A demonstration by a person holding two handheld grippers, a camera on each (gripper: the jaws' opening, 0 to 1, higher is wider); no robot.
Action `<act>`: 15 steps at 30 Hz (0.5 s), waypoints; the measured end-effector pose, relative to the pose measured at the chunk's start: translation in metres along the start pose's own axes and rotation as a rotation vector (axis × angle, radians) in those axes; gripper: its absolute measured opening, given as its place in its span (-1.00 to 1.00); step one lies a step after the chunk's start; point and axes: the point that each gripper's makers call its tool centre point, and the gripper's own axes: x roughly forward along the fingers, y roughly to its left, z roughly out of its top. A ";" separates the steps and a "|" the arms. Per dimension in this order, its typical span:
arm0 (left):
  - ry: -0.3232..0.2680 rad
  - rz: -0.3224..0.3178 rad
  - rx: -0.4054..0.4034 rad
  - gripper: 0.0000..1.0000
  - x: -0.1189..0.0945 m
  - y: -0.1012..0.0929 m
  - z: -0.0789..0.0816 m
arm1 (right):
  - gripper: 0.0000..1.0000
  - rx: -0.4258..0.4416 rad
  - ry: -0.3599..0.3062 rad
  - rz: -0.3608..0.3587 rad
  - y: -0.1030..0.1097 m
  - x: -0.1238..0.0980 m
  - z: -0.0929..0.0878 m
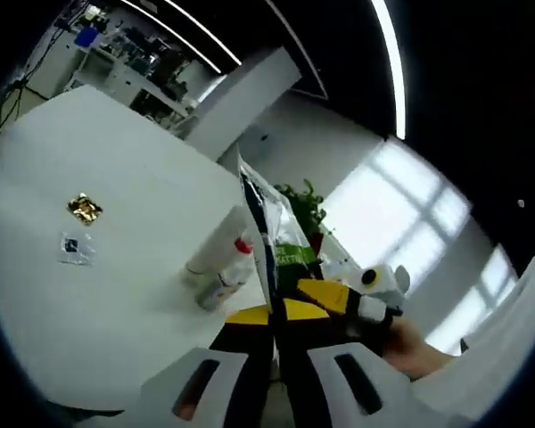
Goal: Arrange the skincare products in the storage area until every visible bottle or jar stands upright without overlapping.
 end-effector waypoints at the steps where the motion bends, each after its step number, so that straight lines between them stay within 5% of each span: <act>1: -0.004 -0.001 -0.001 -1.00 0.000 0.001 -0.001 | -0.88 -0.035 0.003 0.006 0.001 0.000 0.000; 15: 0.027 0.005 -0.105 -1.00 0.017 0.017 -0.017 | 0.61 -0.298 0.140 0.034 0.003 -0.009 -0.020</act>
